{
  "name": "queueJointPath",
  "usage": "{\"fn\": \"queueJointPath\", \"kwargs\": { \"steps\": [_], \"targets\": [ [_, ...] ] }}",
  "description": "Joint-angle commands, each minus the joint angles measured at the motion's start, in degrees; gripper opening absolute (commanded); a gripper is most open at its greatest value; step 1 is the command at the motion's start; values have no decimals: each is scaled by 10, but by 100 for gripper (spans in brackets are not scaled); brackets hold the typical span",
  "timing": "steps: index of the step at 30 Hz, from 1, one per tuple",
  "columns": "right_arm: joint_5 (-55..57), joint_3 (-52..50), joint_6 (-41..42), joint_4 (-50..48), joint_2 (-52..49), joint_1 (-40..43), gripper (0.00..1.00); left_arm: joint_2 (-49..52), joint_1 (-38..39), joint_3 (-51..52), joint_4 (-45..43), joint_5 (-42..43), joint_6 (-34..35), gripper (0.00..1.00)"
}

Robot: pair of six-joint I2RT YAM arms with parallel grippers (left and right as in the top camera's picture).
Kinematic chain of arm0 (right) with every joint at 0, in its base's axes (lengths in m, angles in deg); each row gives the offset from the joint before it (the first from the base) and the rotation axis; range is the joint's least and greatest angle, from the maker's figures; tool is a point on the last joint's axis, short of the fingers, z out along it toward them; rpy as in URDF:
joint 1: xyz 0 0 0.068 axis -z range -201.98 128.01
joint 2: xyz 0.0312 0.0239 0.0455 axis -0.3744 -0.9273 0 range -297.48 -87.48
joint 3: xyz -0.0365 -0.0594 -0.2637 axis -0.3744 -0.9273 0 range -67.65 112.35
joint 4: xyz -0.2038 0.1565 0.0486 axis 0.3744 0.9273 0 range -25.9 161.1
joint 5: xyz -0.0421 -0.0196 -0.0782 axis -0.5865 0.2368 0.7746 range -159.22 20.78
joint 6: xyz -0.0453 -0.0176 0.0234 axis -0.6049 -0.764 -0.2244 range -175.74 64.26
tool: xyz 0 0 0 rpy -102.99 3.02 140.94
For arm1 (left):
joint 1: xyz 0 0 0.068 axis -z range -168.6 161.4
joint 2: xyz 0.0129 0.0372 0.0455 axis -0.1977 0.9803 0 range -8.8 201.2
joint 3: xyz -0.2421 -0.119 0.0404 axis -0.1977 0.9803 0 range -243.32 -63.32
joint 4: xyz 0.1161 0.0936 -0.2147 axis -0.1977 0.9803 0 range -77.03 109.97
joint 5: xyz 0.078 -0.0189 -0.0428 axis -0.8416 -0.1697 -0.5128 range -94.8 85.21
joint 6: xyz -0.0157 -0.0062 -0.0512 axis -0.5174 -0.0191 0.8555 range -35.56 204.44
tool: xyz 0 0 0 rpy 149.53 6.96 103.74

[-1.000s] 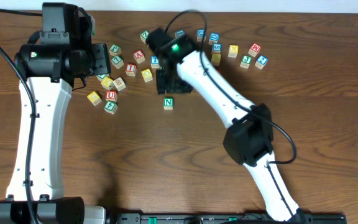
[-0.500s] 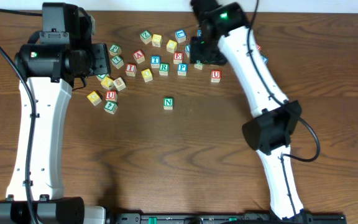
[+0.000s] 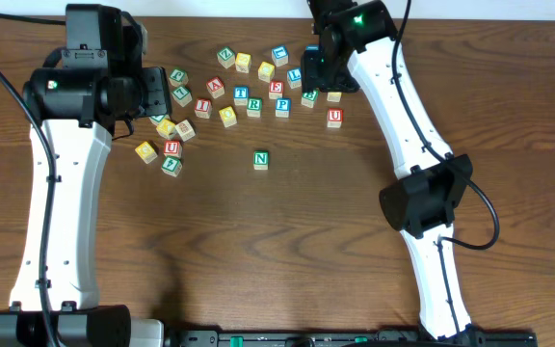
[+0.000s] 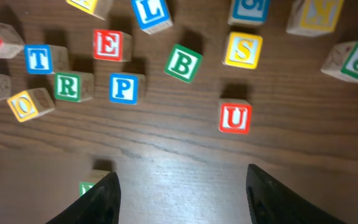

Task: Spell out NEURIPS
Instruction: 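Lower the right gripper over the red E block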

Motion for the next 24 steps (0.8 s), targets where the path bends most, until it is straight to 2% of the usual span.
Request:
{"fn": "queueJointPath", "kwargs": {
  "steps": [1, 12, 24],
  "targets": [
    [7, 1, -9, -18, -2, -21, 59, -2, 0, -3, 2, -5, 3, 56],
    [-4, 1, -7, -82, -2, -52, 61, -2, 0, -3, 2, -5, 3, 56],
    [3, 1, -3, -87, -6, -59, 60, -2, 0, -3, 2, -5, 3, 56]
  ]
}}
